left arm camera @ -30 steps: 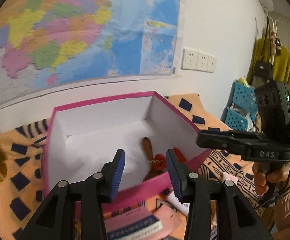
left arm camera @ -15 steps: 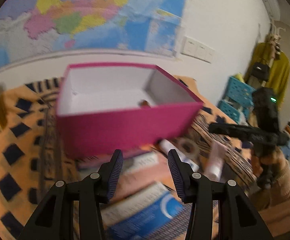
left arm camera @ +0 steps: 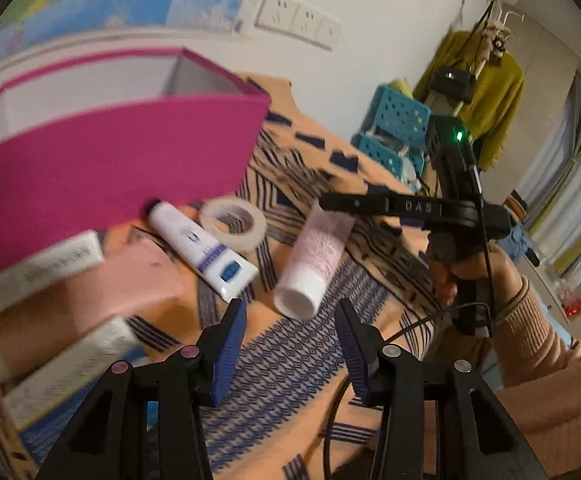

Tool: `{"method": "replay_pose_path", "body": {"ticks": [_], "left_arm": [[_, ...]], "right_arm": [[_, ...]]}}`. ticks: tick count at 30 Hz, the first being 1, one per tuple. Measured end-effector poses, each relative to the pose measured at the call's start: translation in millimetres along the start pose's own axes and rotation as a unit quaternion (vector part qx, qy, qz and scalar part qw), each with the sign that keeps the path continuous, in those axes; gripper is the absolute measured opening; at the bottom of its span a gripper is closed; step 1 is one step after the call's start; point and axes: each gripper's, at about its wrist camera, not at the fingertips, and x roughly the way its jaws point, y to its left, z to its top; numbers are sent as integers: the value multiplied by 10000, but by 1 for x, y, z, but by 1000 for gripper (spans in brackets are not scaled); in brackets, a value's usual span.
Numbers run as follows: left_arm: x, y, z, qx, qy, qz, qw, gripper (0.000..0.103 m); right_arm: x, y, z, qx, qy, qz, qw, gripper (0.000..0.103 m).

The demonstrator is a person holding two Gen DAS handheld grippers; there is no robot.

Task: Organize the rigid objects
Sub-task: 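Lower the right gripper onto the pink tube and close on it, then carry the pink tube into the pink box and open the right gripper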

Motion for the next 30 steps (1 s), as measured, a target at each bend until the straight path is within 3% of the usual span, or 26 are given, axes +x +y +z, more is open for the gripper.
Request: {"method": "replay_pose_path", "body": {"ticks": [4,9,22,30], "left_arm": [[11,-6,-3,-38,173,-145,9997,39],[16,-6,-3,-102,280,-65,9995,30],[7,20,-5,-526,255,390,9975,30],[-2,20,-3,-419,116,611,9972,30]], "right_arm": [[3,-2,-4,14,42,45,10000,52],[3,4,-8,-30,128,290,9995,52],[5,24,-21,-131,291,694,9971,52],[-2,35,-22,-223,195,781,9965,52]]}}
